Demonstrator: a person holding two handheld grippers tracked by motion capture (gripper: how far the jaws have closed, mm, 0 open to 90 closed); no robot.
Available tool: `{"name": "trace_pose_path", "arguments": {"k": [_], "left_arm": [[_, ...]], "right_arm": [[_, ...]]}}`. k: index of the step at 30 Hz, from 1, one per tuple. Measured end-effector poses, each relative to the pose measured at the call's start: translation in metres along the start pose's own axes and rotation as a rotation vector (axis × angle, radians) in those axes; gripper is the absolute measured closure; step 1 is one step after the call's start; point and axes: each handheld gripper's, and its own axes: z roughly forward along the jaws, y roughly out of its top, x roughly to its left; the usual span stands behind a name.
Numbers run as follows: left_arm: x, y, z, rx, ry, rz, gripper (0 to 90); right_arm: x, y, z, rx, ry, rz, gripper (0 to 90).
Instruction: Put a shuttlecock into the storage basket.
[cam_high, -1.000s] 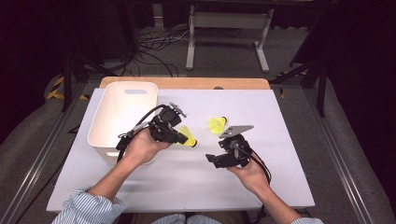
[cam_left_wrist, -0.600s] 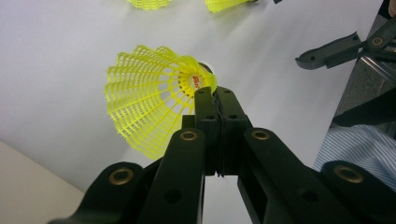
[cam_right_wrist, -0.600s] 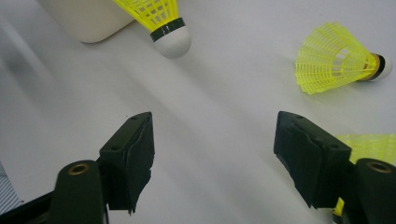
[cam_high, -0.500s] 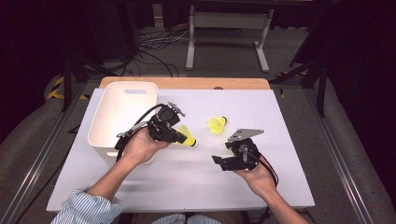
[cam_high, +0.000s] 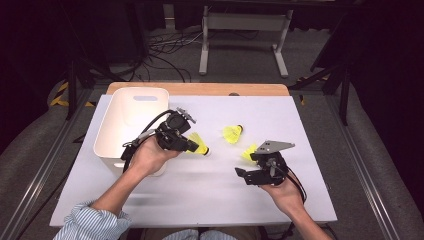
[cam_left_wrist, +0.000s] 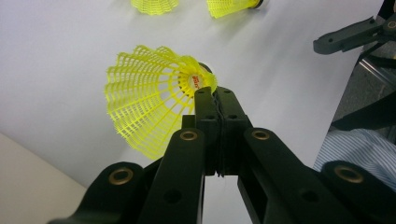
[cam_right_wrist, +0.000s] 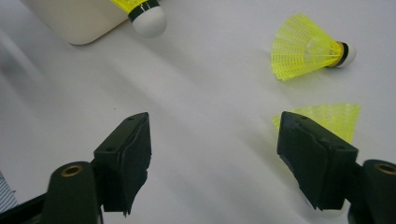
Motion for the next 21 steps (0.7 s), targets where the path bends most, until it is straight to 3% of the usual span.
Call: {"name": "trace_pose_path", "arguments": {"k": [21], "left_arm": [[0.001,0.002,-0.007,-0.014,0.013,0.006,89.5]], "right_arm": [[-0.022,-0.030,-0.019,-0.083,-0.077,0.075,23.5]]}}
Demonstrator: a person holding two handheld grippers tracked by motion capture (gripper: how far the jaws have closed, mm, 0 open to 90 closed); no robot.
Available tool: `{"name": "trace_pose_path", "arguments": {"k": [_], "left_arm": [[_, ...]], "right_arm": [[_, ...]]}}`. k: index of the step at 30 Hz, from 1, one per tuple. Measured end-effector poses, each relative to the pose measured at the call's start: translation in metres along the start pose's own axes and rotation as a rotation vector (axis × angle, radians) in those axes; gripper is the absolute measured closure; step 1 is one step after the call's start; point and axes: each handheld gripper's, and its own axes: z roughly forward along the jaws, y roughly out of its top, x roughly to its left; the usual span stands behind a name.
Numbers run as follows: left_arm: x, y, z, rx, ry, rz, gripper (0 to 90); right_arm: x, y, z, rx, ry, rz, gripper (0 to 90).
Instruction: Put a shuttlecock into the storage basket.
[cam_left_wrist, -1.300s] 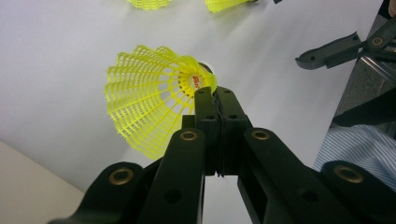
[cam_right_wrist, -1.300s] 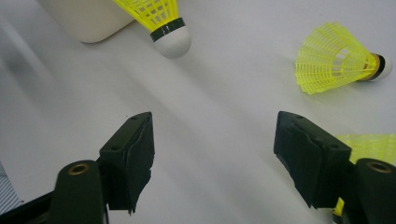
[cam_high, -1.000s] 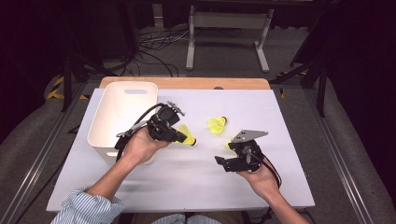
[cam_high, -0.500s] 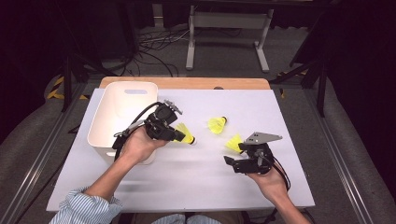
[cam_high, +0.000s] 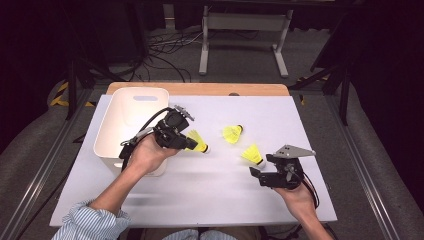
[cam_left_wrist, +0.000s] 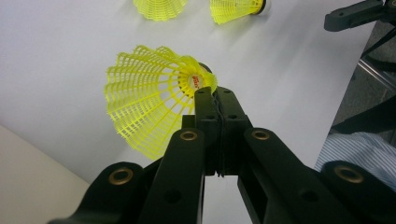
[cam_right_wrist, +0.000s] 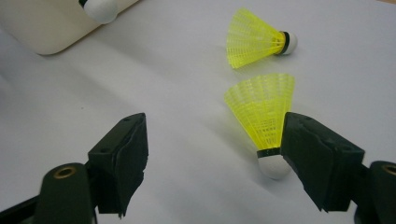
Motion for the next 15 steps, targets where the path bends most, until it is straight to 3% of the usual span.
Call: {"name": "trace_pose_path", "arguments": {"k": [15], "left_arm": [[0.002,0.000,-0.010,-0.015,0.015,-0.011,89.5]], "right_arm": [[-0.018,-0.031,-0.014,-0.063,-0.066,0.068,21.8]]}}
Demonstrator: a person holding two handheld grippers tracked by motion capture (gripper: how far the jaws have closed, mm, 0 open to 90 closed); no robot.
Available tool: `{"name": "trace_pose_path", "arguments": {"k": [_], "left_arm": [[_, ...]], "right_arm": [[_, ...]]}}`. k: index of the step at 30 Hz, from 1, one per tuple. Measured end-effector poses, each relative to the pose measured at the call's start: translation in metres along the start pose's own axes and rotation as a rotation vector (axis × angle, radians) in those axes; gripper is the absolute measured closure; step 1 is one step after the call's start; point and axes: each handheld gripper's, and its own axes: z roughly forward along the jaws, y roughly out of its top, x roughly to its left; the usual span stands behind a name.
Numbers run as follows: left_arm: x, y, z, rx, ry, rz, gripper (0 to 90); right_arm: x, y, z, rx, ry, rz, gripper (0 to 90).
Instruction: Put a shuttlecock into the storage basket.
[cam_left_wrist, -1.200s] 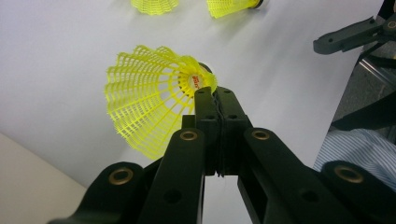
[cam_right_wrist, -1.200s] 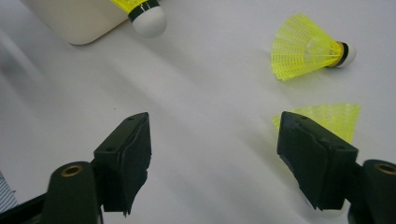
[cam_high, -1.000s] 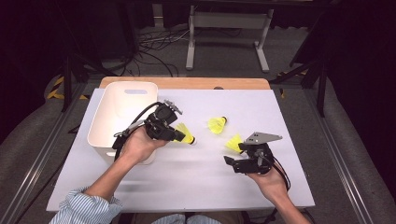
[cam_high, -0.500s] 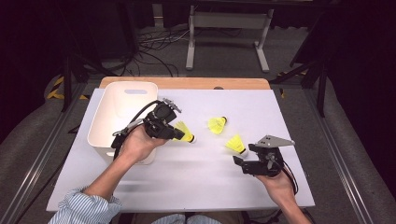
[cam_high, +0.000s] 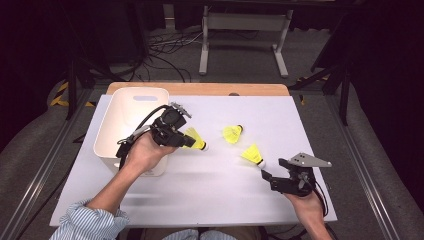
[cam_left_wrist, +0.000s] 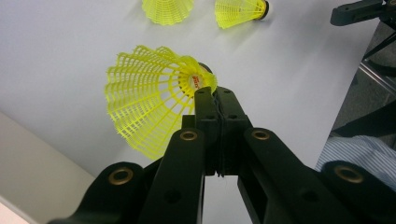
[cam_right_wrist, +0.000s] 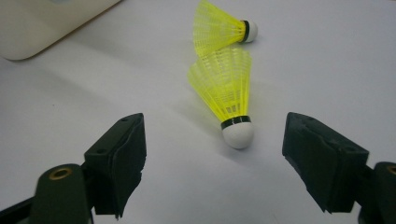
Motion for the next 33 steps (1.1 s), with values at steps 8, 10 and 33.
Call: {"name": "trace_pose_path", "arguments": {"k": [8,10,33], "left_arm": [[0.005,0.000,-0.005,-0.012,0.007,-0.013,89.5],[0.006,0.000,-0.006,-0.015,0.006,-0.016,89.5],[0.017,0.000,-0.027,-0.065,0.030,-0.058,89.5]], "right_arm": [[-0.007,-0.014,-0.001,-0.020,-0.027,0.022,20.6],[-0.008,-0.017,-0.001,-0.021,-0.033,0.027,20.3],[-0.020,-0.044,-0.004,-0.069,-0.091,0.055,16.9]]}}
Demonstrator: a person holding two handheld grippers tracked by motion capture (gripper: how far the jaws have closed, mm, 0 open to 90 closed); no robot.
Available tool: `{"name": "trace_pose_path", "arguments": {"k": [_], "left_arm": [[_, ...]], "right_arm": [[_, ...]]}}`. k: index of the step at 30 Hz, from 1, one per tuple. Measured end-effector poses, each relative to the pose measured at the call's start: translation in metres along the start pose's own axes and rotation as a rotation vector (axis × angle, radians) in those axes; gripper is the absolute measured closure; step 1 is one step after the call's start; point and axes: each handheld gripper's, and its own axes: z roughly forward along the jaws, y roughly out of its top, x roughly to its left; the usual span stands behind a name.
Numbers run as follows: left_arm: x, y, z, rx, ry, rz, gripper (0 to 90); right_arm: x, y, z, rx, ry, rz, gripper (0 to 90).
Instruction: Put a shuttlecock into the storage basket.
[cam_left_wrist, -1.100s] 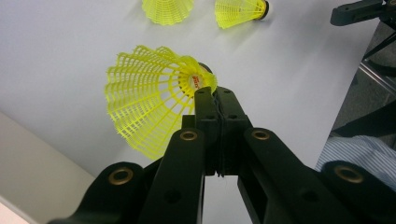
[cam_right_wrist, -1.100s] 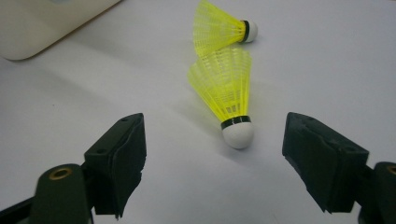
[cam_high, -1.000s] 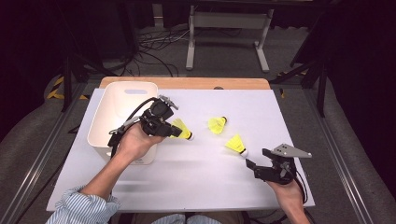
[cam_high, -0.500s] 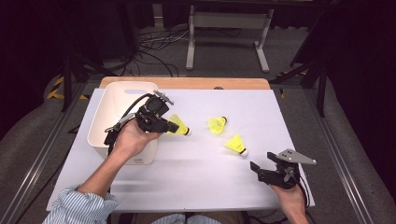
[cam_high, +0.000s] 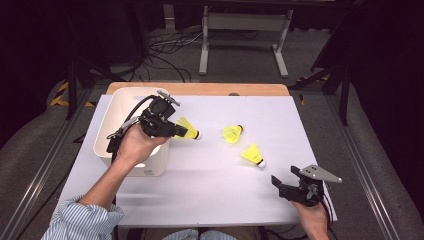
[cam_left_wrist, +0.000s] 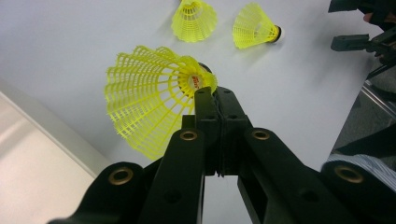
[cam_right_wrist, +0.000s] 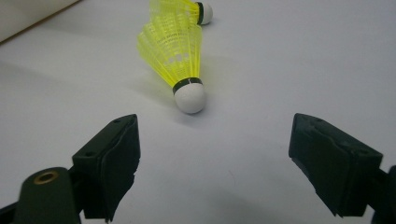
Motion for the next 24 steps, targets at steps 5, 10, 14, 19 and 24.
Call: {"name": "trace_pose_path", "arguments": {"k": [5,10,14,19,24], "left_arm": [[0.004,-0.001,-0.005,-0.014,0.005,-0.010,89.5],[0.009,-0.003,-0.011,-0.033,0.013,-0.034,89.5],[0.013,-0.005,-0.015,-0.045,0.014,-0.048,89.5],[0.018,-0.006,-0.019,-0.055,0.020,-0.065,89.5],[0.021,-0.006,-0.022,-0.061,0.030,-0.072,89.5]], "right_arm": [[-0.004,-0.004,-0.001,-0.005,-0.016,0.007,16.5],[-0.008,-0.008,-0.004,-0.009,-0.032,0.018,16.3],[-0.011,-0.010,-0.006,-0.009,-0.044,0.030,16.3],[-0.010,-0.011,-0.005,-0.008,-0.046,0.031,16.3],[-0.011,-0.011,-0.005,-0.006,-0.044,0.036,16.3]]}}
